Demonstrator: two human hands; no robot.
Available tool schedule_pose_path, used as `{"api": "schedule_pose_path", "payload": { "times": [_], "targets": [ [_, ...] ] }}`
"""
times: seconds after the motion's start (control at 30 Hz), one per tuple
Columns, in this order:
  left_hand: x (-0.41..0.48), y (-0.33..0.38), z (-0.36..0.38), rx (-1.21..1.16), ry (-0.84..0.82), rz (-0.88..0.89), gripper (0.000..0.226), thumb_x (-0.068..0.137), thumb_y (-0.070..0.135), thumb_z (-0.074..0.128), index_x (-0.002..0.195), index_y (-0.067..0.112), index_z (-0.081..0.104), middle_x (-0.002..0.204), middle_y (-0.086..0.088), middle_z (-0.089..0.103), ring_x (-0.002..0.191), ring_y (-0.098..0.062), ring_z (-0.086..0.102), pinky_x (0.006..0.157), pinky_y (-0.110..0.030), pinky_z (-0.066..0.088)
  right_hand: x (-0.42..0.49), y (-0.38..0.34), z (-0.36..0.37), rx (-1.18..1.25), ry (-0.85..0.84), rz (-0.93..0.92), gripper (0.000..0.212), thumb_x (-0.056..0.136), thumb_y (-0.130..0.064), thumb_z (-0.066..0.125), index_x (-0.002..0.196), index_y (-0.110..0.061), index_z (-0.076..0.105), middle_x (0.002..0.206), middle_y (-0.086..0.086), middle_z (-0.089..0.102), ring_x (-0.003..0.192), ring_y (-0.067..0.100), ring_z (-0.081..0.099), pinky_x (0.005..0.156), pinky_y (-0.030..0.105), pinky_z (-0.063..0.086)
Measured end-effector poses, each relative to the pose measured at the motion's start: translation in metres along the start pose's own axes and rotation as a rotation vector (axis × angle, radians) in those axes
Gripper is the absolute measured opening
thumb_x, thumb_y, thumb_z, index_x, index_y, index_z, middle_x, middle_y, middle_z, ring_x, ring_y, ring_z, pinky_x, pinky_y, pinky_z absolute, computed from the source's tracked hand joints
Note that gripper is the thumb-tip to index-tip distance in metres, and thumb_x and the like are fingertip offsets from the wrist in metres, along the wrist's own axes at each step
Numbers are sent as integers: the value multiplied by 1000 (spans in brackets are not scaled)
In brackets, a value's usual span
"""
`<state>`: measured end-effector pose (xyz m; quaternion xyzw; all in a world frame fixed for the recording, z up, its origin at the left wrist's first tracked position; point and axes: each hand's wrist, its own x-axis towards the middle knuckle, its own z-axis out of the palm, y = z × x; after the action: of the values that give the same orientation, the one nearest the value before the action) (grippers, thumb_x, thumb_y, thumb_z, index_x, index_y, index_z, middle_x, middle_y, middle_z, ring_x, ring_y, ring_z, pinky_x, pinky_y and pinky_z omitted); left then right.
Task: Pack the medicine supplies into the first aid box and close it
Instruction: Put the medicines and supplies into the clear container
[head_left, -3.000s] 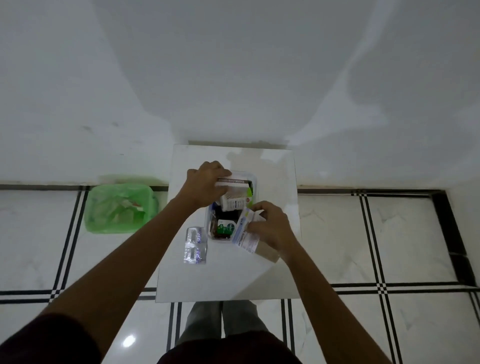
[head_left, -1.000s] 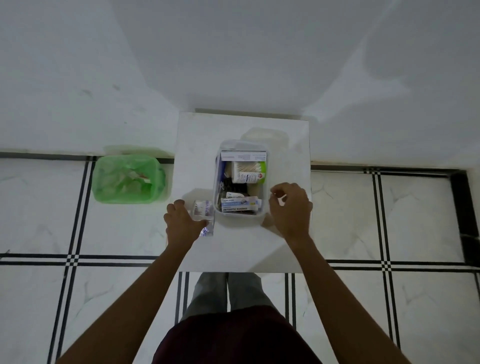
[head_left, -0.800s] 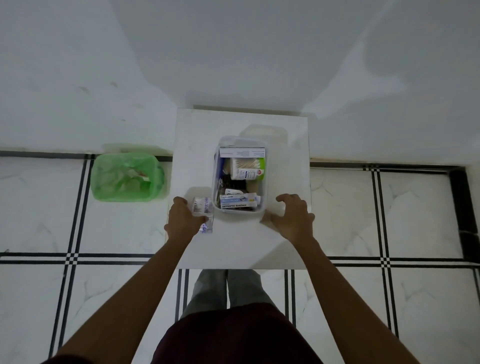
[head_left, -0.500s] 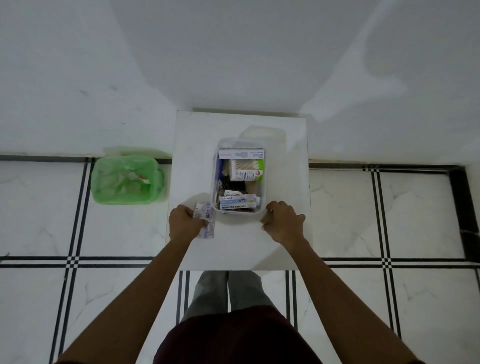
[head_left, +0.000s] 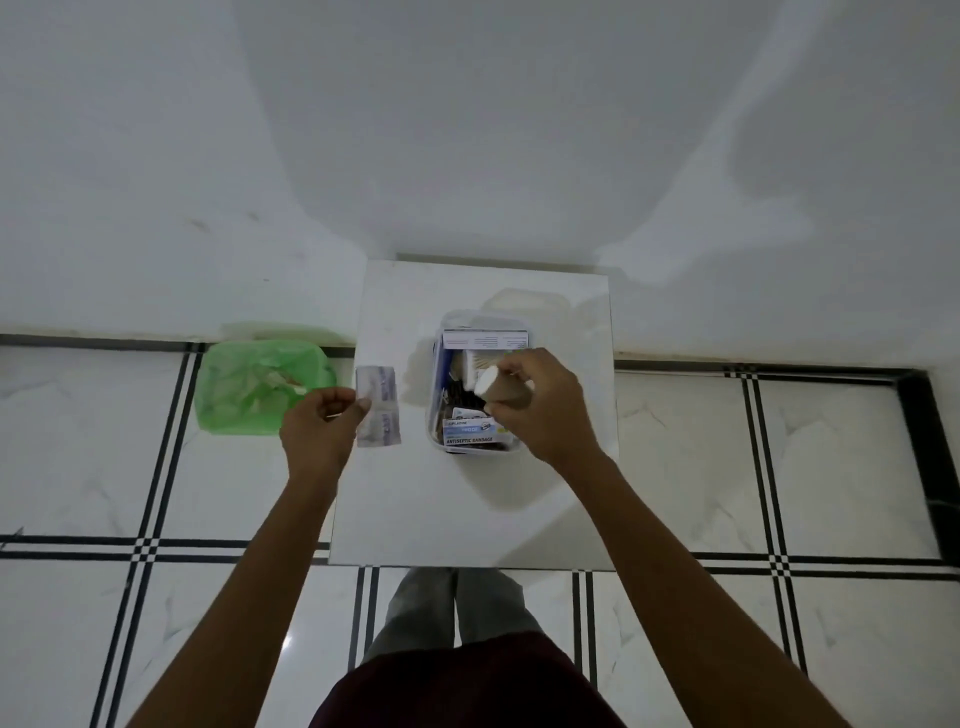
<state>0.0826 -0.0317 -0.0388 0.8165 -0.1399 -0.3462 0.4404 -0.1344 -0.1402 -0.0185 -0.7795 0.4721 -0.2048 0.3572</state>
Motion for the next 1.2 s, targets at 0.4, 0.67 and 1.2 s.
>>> {"api": "schedule_pose_path", "payload": {
  "times": [0.4,0.67,1.2],
  "targets": [
    [-14,27,46,-53,-110,32,18,71,15,79,71,26,65,77,-5,69,76,-22,65,76,-51,58,7,20,36,-331,-128,-150,15,68,2,59,80,-1,67,76,17,61,69,33,56,56,39,52],
    [-20,16,51,-161,-139,-90,15,73,9,77,73,16,65,84,-18,68,75,-27,64,65,-35,55,7,12,33,-255,-91,-40,18,76,0,60,92,4,67,91,23,63,86,38,57,72,45,55],
    [-33,9,90,772,-33,836,6,75,5,70,77,3,64,69,-14,65,54,-27,60,47,-23,39,-19,6,28,-128,33,278,14,88,-22,61,96,-11,66,94,9,71,80,25,66,73,38,58]
  ]
}}
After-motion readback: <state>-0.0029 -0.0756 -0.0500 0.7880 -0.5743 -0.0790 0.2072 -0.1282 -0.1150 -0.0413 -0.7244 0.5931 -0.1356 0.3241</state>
